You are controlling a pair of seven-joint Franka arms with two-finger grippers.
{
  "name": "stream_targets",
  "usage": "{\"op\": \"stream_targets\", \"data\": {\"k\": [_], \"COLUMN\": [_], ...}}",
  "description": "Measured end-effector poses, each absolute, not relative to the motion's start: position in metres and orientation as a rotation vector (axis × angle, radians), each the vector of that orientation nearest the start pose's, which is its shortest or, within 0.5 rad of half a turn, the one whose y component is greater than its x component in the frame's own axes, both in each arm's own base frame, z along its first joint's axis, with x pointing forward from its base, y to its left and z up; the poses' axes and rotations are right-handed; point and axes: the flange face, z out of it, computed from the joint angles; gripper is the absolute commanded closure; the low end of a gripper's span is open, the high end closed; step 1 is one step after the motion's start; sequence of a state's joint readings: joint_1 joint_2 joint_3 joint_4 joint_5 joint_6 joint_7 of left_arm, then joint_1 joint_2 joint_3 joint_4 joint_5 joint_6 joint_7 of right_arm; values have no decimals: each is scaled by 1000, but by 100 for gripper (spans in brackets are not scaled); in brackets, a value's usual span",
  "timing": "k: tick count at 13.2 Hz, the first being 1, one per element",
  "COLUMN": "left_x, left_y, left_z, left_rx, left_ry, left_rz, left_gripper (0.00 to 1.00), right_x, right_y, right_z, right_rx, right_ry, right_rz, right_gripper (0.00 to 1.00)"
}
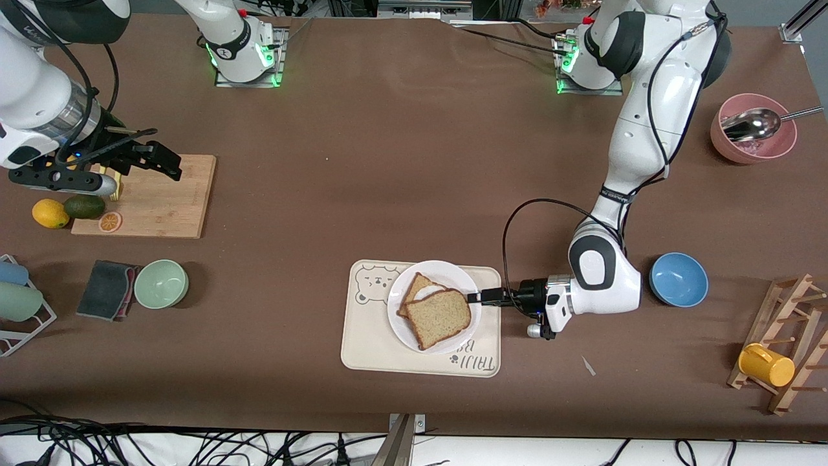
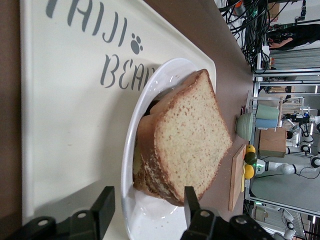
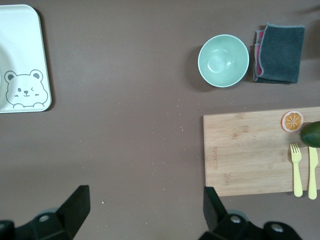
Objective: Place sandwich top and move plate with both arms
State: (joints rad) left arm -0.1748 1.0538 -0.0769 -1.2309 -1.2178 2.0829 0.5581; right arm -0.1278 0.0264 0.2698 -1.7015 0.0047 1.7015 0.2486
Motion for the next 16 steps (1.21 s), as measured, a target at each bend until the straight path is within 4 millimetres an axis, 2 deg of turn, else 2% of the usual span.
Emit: {"op": "stream_targets", "data": {"k": [4, 11, 14, 16], "left_x": [723, 723, 716, 711], "left_y": [-209, -192, -184, -177], "left_z": [163, 245, 288, 332], "left_rx": [2189, 2552, 2736, 2860], "left_ry": [-79, -273, -371, -453], "left_rz": [-49, -172, -236, -233], "left_gripper": [0, 0, 0, 0], "right_x": [562, 562, 563, 563], "right_y": [79, 79, 79, 79], "right_z": [559, 560, 560, 560], "right_rx": [-3130, -3130, -3129, -3129], "right_ry": [168, 169, 169, 169], "right_rz": [42, 41, 41, 40], "right_gripper": [0, 0, 0, 0]}}
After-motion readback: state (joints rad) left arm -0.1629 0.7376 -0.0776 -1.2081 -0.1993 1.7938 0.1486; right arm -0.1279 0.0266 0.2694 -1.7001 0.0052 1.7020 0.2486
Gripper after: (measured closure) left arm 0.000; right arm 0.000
